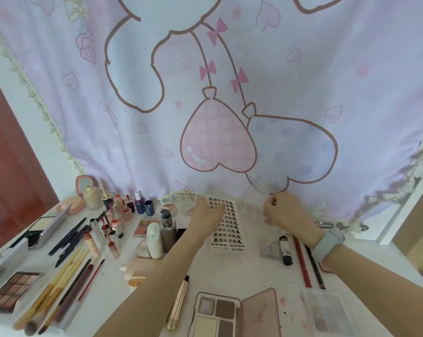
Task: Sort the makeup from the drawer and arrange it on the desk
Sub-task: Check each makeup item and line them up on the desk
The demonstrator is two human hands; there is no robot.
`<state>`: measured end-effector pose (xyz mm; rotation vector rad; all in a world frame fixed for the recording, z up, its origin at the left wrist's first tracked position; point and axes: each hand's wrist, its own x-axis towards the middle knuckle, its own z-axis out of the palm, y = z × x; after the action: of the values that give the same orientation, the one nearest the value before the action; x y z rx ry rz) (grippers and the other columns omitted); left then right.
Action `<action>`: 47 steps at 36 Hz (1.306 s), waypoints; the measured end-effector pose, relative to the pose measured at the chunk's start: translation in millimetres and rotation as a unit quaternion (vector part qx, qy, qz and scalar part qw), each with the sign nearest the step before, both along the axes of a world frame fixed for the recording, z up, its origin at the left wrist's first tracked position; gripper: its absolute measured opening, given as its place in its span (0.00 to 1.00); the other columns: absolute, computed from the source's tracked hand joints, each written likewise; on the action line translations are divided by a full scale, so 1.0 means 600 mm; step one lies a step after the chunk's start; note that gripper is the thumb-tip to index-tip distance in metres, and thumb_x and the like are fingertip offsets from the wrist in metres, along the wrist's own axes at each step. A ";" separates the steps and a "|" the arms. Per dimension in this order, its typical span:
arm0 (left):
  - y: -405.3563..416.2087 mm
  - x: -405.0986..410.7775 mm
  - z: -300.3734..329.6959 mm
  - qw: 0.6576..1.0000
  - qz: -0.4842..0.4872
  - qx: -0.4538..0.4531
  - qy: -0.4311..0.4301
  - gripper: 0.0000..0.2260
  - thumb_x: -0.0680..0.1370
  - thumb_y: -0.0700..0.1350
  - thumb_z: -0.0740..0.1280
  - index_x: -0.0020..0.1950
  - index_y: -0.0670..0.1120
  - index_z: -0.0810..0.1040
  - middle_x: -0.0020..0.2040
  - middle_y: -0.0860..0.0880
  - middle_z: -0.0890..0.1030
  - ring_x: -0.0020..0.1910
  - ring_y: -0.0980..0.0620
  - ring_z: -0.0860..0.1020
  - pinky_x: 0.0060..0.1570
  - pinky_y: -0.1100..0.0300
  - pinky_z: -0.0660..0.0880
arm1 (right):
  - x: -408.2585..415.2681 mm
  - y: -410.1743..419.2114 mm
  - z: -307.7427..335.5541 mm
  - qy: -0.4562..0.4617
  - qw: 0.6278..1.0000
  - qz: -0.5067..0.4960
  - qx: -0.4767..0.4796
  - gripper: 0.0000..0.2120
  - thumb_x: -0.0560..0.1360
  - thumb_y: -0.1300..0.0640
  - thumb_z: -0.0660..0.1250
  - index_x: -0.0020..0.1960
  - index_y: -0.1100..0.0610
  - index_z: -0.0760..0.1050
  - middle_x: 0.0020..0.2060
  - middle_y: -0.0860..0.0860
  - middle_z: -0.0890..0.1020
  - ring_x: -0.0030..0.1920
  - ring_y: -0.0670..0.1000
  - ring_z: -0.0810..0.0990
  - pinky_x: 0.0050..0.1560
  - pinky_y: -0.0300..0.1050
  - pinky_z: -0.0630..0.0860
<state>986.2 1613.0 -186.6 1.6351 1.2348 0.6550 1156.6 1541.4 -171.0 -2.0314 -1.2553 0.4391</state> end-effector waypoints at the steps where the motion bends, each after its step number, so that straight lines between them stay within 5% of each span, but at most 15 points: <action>1: -0.001 0.002 -0.004 0.999 -0.016 0.017 0.031 0.32 0.79 0.50 0.60 0.76 0.39 0.48 0.70 0.42 0.65 0.64 0.46 0.71 0.62 0.53 0.69 | 0.001 -0.001 -0.004 0.003 1.000 -0.006 -0.002 0.05 0.71 0.66 0.60 0.38 0.62 0.71 0.36 0.69 0.77 0.38 0.64 0.80 0.49 0.61 0.78; 4: -0.005 0.005 -0.016 0.990 -0.047 0.078 0.106 0.32 0.79 0.49 0.60 0.76 0.40 0.48 0.74 0.40 0.58 0.69 0.41 0.65 0.67 0.50 0.65 | 0.006 -0.002 -0.015 0.014 1.000 -0.018 0.001 0.07 0.73 0.64 0.60 0.36 0.60 0.69 0.40 0.67 0.81 0.37 0.56 0.83 0.34 0.42 0.74; 7: -0.016 0.006 -0.034 0.972 -0.097 0.120 0.178 0.30 0.79 0.50 0.60 0.76 0.41 0.52 0.76 0.41 0.53 0.75 0.45 0.54 0.68 0.54 0.59 | 0.013 0.003 -0.027 0.017 1.000 -0.026 -0.001 0.10 0.75 0.62 0.59 0.37 0.66 0.72 0.44 0.66 0.82 0.31 0.44 0.82 0.27 0.35 0.70; 10: -0.026 0.004 -0.051 0.943 -0.153 0.166 0.246 0.28 0.79 0.51 0.60 0.75 0.44 0.55 0.77 0.43 0.52 0.76 0.46 0.50 0.72 0.49 0.55 | 0.015 0.008 -0.036 0.022 0.999 -0.026 0.018 0.09 0.76 0.64 0.58 0.39 0.65 0.72 0.43 0.67 0.81 0.38 0.56 0.83 0.39 0.47 0.79; 14: -0.031 -0.006 -0.067 0.892 -0.208 0.191 0.354 0.29 0.78 0.55 0.61 0.76 0.49 0.55 0.77 0.46 0.50 0.76 0.43 0.48 0.72 0.42 0.52 | 0.014 0.018 -0.037 -0.043 0.998 -0.041 0.036 0.12 0.77 0.65 0.56 0.46 0.72 0.74 0.44 0.68 0.81 0.43 0.63 0.81 0.48 0.58 0.76; 18: -0.031 -0.007 -0.077 0.864 -0.218 0.204 0.405 0.31 0.77 0.54 0.63 0.76 0.50 0.53 0.76 0.44 0.52 0.75 0.40 0.48 0.70 0.40 0.53 | 0.012 0.015 -0.039 -0.210 0.977 -0.032 0.020 0.12 0.79 0.61 0.54 0.58 0.64 0.72 0.46 0.60 0.81 0.45 0.57 0.80 0.45 0.45 0.72; 21: -0.027 -0.001 -0.083 0.872 -0.202 0.208 0.395 0.30 0.77 0.49 0.64 0.75 0.48 0.55 0.73 0.43 0.58 0.72 0.41 0.55 0.66 0.45 0.63 | 0.010 0.006 -0.039 -0.301 0.953 -0.029 0.033 0.14 0.79 0.59 0.55 0.61 0.59 0.73 0.42 0.55 0.83 0.37 0.53 0.78 0.37 0.41 0.68; 25: -0.020 0.002 -0.089 0.890 -0.197 0.189 0.365 0.29 0.76 0.46 0.65 0.74 0.46 0.57 0.72 0.42 0.60 0.71 0.43 0.58 0.66 0.48 0.63 | 0.009 -0.015 -0.042 -0.325 0.943 0.026 0.059 0.12 0.78 0.60 0.59 0.58 0.61 0.76 0.53 0.57 0.79 0.49 0.58 0.78 0.47 0.47 0.74; 29: -0.009 0.004 -0.091 0.899 -0.203 0.192 0.338 0.29 0.76 0.44 0.65 0.74 0.45 0.57 0.72 0.42 0.61 0.71 0.44 0.59 0.67 0.51 0.61 | 0.013 -0.040 -0.049 -0.464 0.873 0.085 0.123 0.06 0.68 0.62 0.71 0.44 0.64 0.81 0.50 0.60 0.81 0.50 0.62 0.80 0.45 0.53 0.79; 33: 0.000 0.009 -0.094 0.901 -0.214 0.195 0.324 0.29 0.77 0.45 0.64 0.75 0.45 0.56 0.74 0.44 0.60 0.72 0.44 0.59 0.70 0.52 0.59 | 0.027 -0.052 -0.058 -0.557 0.810 0.151 0.106 0.06 0.66 0.55 0.74 0.39 0.57 0.83 0.47 0.56 0.84 0.53 0.57 0.81 0.54 0.53 0.77; 39: 0.004 0.010 -0.101 0.899 -0.212 0.226 0.310 0.27 0.78 0.45 0.63 0.75 0.45 0.58 0.74 0.44 0.60 0.72 0.44 0.59 0.71 0.52 0.56 | 0.038 -0.057 -0.060 -0.558 0.811 0.155 0.090 0.10 0.65 0.53 0.75 0.43 0.57 0.83 0.48 0.56 0.83 0.54 0.57 0.81 0.57 0.56 0.76; 43: 0.004 0.006 -0.101 0.888 -0.201 0.268 0.316 0.27 0.77 0.47 0.63 0.74 0.46 0.59 0.73 0.46 0.61 0.72 0.47 0.57 0.71 0.48 0.55 | 0.033 -0.068 -0.055 -0.525 0.818 0.165 0.167 0.11 0.71 0.57 0.69 0.51 0.60 0.81 0.55 0.59 0.81 0.58 0.59 0.79 0.58 0.58 0.75; 47: -0.011 -0.009 -0.093 0.898 -0.183 0.298 0.267 0.26 0.78 0.50 0.63 0.74 0.47 0.60 0.74 0.48 0.61 0.73 0.48 0.57 0.71 0.48 0.56 | 0.028 -0.093 -0.054 -0.454 0.813 0.180 0.317 0.07 0.73 0.63 0.62 0.42 0.62 0.79 0.41 0.56 0.81 0.42 0.57 0.78 0.43 0.50 0.74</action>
<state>980.9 1606.4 -242.5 2.6156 1.0916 0.3644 1173.5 1485.4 -203.2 -1.3820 -2.0021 -0.8285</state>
